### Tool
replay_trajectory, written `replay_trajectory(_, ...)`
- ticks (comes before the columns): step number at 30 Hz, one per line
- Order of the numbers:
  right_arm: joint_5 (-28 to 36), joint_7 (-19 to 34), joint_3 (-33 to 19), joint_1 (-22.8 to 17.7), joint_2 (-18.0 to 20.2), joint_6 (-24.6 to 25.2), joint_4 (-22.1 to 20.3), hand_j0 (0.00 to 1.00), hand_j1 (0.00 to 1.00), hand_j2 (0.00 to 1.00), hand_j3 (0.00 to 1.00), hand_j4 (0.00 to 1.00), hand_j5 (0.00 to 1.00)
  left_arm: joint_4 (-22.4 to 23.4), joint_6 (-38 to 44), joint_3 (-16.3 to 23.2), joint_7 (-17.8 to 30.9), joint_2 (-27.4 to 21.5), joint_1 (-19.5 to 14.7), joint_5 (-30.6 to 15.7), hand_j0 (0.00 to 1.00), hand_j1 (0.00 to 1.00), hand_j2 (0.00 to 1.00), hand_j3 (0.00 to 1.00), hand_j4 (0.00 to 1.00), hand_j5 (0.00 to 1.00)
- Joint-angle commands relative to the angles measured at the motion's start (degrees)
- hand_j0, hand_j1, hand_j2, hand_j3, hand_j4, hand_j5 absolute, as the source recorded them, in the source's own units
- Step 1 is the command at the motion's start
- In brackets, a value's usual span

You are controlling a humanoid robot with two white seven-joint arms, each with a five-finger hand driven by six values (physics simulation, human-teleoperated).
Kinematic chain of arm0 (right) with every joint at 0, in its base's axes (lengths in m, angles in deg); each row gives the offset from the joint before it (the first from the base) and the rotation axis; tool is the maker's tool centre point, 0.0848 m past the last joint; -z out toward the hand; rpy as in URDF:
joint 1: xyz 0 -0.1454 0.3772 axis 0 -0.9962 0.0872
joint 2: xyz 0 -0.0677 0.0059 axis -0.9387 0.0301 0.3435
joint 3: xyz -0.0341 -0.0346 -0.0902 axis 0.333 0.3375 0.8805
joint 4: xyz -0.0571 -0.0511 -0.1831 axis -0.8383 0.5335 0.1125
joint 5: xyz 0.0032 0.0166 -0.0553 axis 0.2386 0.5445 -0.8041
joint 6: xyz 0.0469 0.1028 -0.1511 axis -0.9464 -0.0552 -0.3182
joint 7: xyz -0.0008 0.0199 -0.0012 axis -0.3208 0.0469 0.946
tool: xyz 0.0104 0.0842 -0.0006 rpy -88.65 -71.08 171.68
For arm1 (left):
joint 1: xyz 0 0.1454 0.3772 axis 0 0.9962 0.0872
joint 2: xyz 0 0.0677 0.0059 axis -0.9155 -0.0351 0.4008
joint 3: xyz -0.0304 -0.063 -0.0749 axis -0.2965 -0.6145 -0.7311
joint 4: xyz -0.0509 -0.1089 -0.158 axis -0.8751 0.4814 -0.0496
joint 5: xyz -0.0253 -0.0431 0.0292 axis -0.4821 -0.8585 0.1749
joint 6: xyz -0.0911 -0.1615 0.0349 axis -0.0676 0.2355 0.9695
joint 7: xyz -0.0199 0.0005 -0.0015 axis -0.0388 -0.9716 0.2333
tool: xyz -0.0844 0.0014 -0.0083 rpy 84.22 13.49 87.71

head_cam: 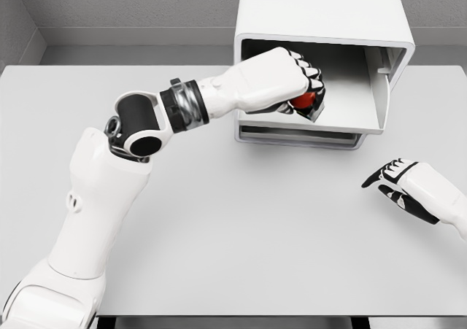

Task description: Slide open multi-storey tabletop storage cabinets and put open load switch and slide close multi-storey tabletop storage cabinets

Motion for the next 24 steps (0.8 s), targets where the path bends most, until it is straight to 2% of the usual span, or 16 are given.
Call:
replay_trajectory(1, 0.4, 0.0, 0.0, 0.0, 0.1, 0.0, 0.0, 0.51, 0.51, 0.51, 0.51, 0.51, 0.51, 0.1, 0.2, 0.0, 0.0, 0.0, 0.0, -0.3, 0.42, 0.42, 0.42, 0.42, 0.42, 0.42)
replay_trajectory(5, 0.4, 0.0, 0.0, 0.0, 0.1, 0.0, 0.0, 0.51, 0.51, 0.51, 0.51, 0.51, 0.51, 0.2, 0.2, 0.4, 0.0, 0.0, 0.0, -0.3, 0.50, 0.50, 0.50, 0.50, 0.50, 0.50)
replay_trajectory(13, 0.4, 0.0, 0.0, 0.0, 0.1, 0.0, 0.0, 0.51, 0.51, 0.51, 0.51, 0.51, 0.51, 0.2, 0.2, 0.5, 0.0, 0.0, 0.0, -0.3, 0.56, 0.56, 0.56, 0.56, 0.56, 0.56)
replay_trajectory(24, 0.4, 0.0, -0.1, 0.0, 0.1, 0.0, 0.1, 0.51, 0.51, 0.51, 0.51, 0.51, 0.51, 0.9, 0.2, 0.5, 0.0, 0.0, 0.0, -0.3, 0.58, 0.58, 0.58, 0.58, 0.58, 0.58)
